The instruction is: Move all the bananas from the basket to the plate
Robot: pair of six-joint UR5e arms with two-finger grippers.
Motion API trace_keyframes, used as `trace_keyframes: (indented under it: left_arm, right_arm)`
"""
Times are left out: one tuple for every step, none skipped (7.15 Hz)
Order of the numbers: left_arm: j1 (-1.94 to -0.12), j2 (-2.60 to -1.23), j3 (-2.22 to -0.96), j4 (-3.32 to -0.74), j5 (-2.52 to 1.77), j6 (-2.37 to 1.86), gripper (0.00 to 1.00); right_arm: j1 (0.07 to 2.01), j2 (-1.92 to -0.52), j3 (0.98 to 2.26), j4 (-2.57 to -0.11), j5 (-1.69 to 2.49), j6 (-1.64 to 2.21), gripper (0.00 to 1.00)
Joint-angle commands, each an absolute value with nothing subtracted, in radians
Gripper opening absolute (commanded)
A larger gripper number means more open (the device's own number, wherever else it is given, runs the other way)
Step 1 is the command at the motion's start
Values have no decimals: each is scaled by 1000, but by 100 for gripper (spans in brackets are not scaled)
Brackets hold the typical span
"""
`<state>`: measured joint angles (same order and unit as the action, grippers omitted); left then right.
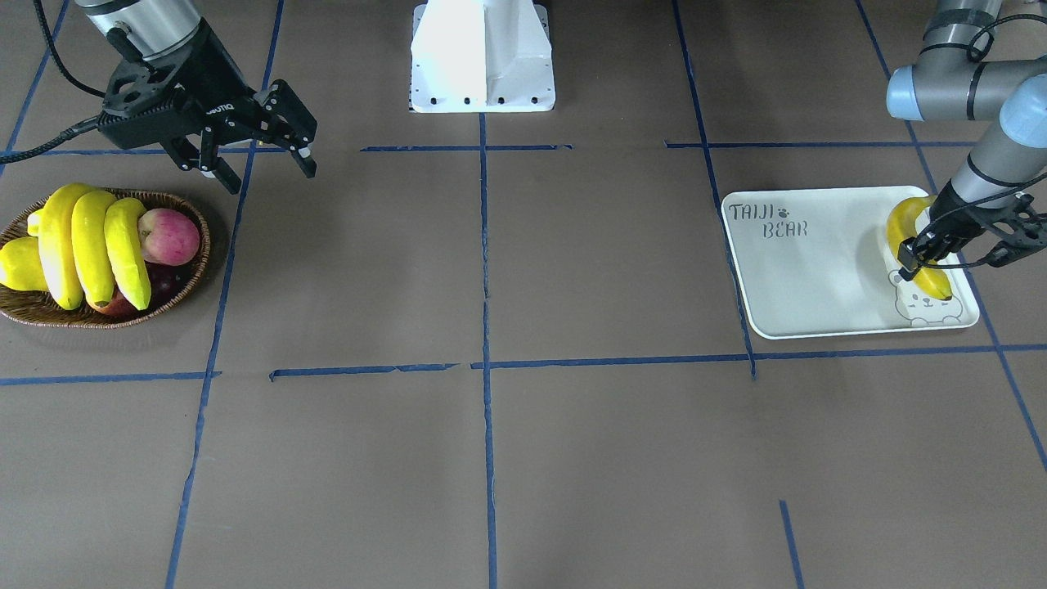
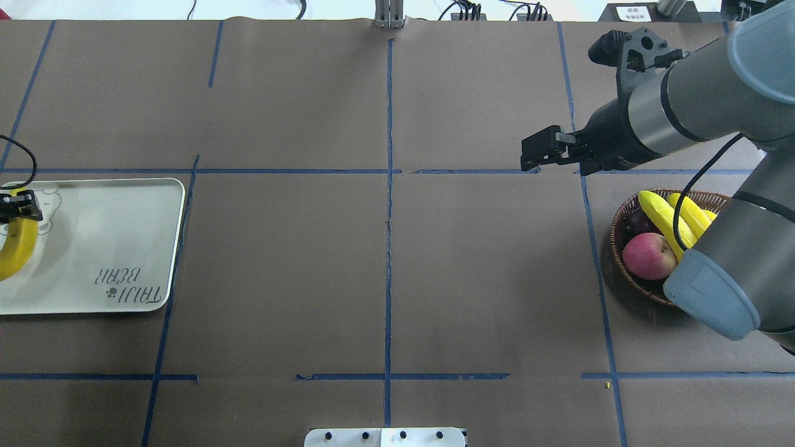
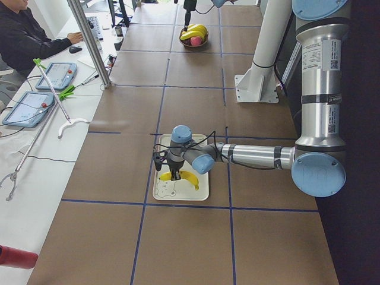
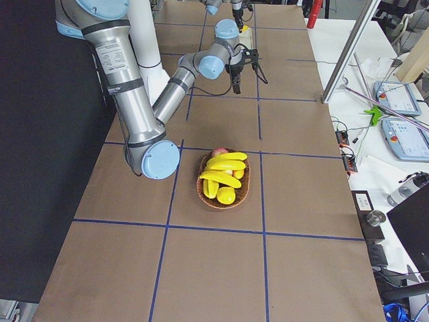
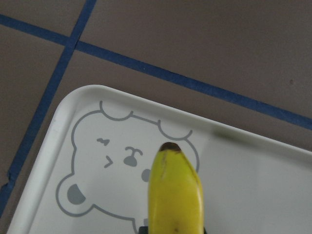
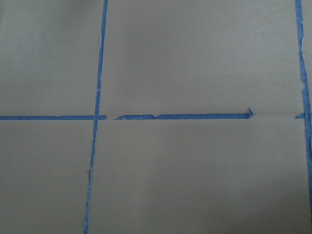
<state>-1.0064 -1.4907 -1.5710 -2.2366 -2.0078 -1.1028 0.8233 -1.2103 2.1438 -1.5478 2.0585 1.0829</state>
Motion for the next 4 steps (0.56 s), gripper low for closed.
trace_keyframes:
  left_arm:
    - [-1012, -1502, -1551, -2241, -2009, -1094, 75]
    - [-1014, -1506, -1554, -2243, -2011, -1085, 99]
    - [-1014, -1508, -1555, -2241, -2016, -1086, 99]
    - [-1014, -1508, -1563, -2241, -2019, -1085, 99]
  right_arm:
    - [824, -1212, 2145, -1548, 2059, 1083, 100]
    - [827, -1215, 2145, -1548, 2060, 1081, 100]
    - [833, -1218, 2145, -1548, 2060, 1081, 100]
    - [842, -1227, 2145, -1548, 2065, 1080, 100]
